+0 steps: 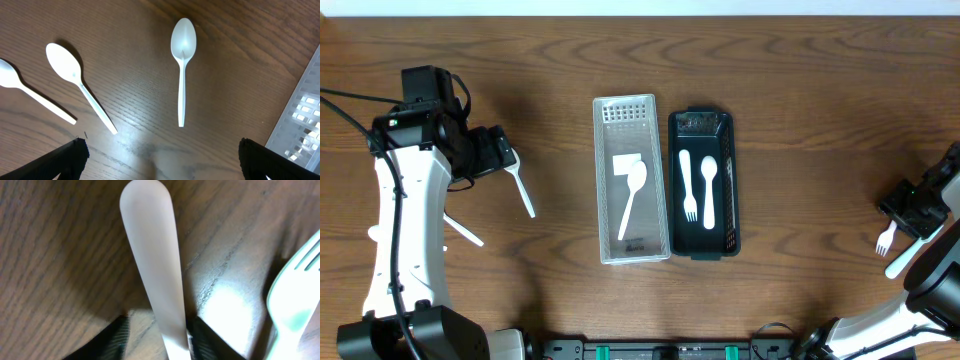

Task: Pack container
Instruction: 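Reach the right gripper to another white spoon and grasp it, then place the spoon into the black basket and release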

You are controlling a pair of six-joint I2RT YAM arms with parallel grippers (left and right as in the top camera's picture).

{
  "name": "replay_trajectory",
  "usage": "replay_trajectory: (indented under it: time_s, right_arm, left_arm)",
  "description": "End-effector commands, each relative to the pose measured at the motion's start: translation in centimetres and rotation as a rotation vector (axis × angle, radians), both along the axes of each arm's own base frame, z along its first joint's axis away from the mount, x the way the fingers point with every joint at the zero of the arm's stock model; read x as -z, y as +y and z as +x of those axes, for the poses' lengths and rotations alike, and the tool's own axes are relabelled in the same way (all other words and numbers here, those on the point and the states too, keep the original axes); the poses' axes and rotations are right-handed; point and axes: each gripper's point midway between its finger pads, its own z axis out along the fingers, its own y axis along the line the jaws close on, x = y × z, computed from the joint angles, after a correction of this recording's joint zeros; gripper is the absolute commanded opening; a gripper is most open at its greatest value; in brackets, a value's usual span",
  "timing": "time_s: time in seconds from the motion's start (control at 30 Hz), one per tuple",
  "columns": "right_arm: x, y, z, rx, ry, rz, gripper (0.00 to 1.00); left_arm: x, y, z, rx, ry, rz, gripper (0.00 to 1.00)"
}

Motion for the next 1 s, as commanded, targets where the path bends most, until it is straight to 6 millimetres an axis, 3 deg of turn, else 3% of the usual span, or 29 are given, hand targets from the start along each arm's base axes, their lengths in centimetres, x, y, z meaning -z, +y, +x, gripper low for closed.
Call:
replay_trajectory:
  time_s: [0.0,0.03,0.3,0.37,0.5,0.57,0.67,0.83,0.97]
  right_arm:
    - [1.9,1.6,-0.3,0.001,0.014,0.094,0.34]
    - [1.9,1.7,-0.3,-0.002,0.014,0.094,0.3]
    - [1.7,2.8,0.6,-0.034,0.013,0.091,0.27]
    - [1.4,3.3,1.0,-0.052,0.006,0.086,0.22]
    - [0.1,3.8,1.9,-0.083,-0.026,0.062,0.18]
    - [-0.9,4.0,2.5,-0.098,-0.051,0.045,0.12]
    - [-3.2,4.5,3.6,-0.13,-0.109,0.008,0.01]
    - [-9.2,7.0,6.0,-0.218,-0.264,-0.075,0.01]
    - [-16.0,12.3,8.4,-0.364,-0.454,-0.116,0.01]
  left_arm:
    - [-0.1,0.3,-0.1,0.002,0.0,0.011,0.98]
    - [-0.1,0.3,-0.1,0.002,0.0,0.011,0.98]
    - [-0.1,0.3,-0.1,0.002,0.001,0.011,0.98]
    - [-0.1,0.3,-0.1,0.003,0.001,0.011,0.98]
    - [-0.1,0.3,-0.1,0.002,0.001,0.011,0.98]
    - [-0.1,0.3,-0.1,0.002,0.001,0.011,0.98]
    - [-0.1,0.3,-0.1,0.002,0.001,0.011,0.98]
    - [-0.1,0.3,-0.1,0.003,0.001,0.011,0.98]
    - [-0.1,0.3,-0.1,0.003,0.001,0.011,0.98]
